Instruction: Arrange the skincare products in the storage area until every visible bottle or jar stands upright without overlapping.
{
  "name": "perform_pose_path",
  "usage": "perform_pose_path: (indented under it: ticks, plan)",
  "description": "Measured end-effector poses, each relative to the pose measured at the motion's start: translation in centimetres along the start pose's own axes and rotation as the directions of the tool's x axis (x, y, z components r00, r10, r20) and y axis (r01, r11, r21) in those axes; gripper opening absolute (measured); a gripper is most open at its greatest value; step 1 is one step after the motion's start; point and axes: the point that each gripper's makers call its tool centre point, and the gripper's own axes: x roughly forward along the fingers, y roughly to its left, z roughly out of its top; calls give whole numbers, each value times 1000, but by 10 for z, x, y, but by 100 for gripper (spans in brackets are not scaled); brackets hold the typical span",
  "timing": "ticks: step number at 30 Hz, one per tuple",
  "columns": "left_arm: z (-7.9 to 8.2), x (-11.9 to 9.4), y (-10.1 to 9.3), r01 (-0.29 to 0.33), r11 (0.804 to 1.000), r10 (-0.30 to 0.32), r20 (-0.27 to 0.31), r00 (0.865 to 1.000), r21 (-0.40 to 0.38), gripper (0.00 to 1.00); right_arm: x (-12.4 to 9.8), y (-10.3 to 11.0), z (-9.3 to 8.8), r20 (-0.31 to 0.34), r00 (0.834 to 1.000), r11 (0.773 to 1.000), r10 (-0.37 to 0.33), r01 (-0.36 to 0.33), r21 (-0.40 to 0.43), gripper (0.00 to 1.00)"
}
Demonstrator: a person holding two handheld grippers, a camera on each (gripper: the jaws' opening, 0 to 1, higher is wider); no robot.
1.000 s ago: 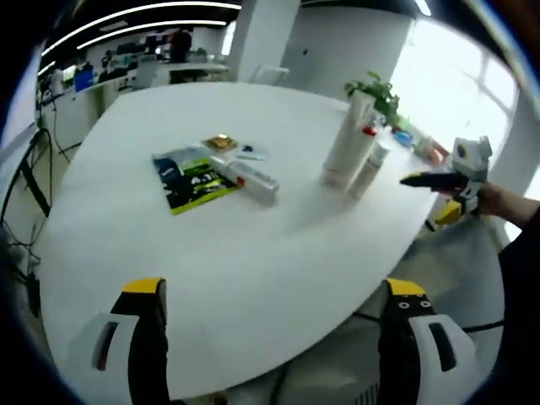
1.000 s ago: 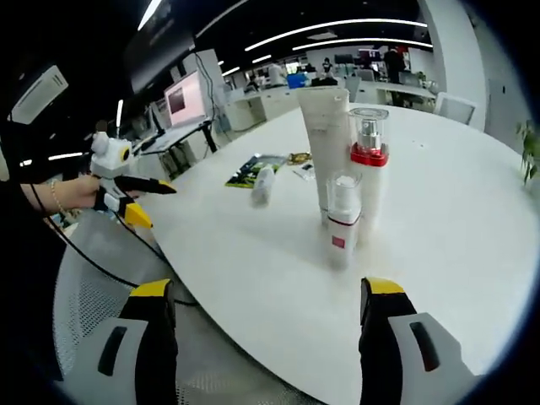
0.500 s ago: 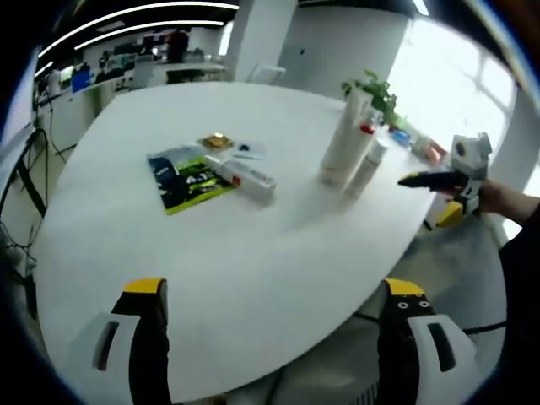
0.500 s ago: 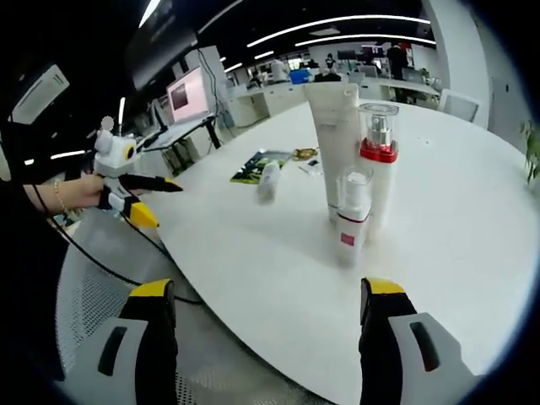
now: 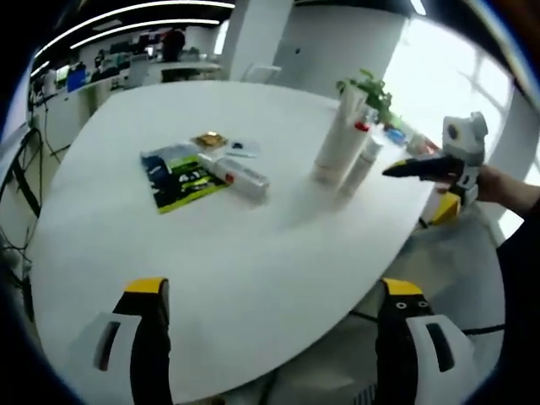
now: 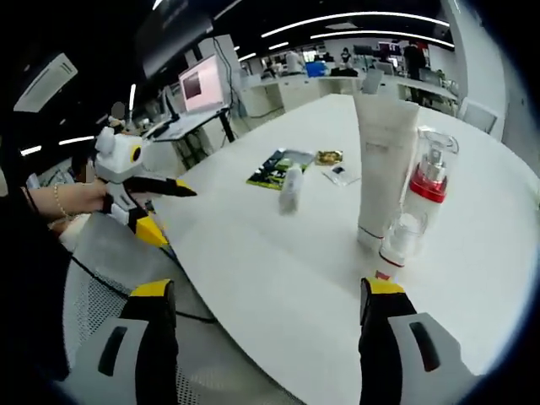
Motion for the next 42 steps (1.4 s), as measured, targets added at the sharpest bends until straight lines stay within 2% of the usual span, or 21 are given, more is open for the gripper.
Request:
perform_pose_path:
  ticks: [4,11,20,26,34,37,42]
  plan:
    - [2,-1,-1,6,1000,-6,9,1000,-2,94,11,10,11,-13,1000,999,24,-24,-20,87]
    - [5,-1,-3,23,1000,-23,28,999,5,95,33,11,27,-45,999,999,20,-22,-44,84]
    - [6,-1,-8,49,998,-50,28,998,32,94,61,3,54,-54,999,999,3,-5,-45,79]
    - [5,0,-10,68,997,-70,25,997,44,93,79,-1,66,-85,996,998,-30,26,-49,76]
    - [4,0,-13,101,994,-102,29,994,35,92,102,-9,76,-113,992,998,-56,55,-16,71]
    - [8,-1,-16,111,993,-113,49,992,46,92,117,-12,77,-124,989,997,-74,75,-4,68]
    - [7,-1,-19,120,992,-122,43,992,41,92,141,-17,75,-162,983,996,-88,87,-16,65]
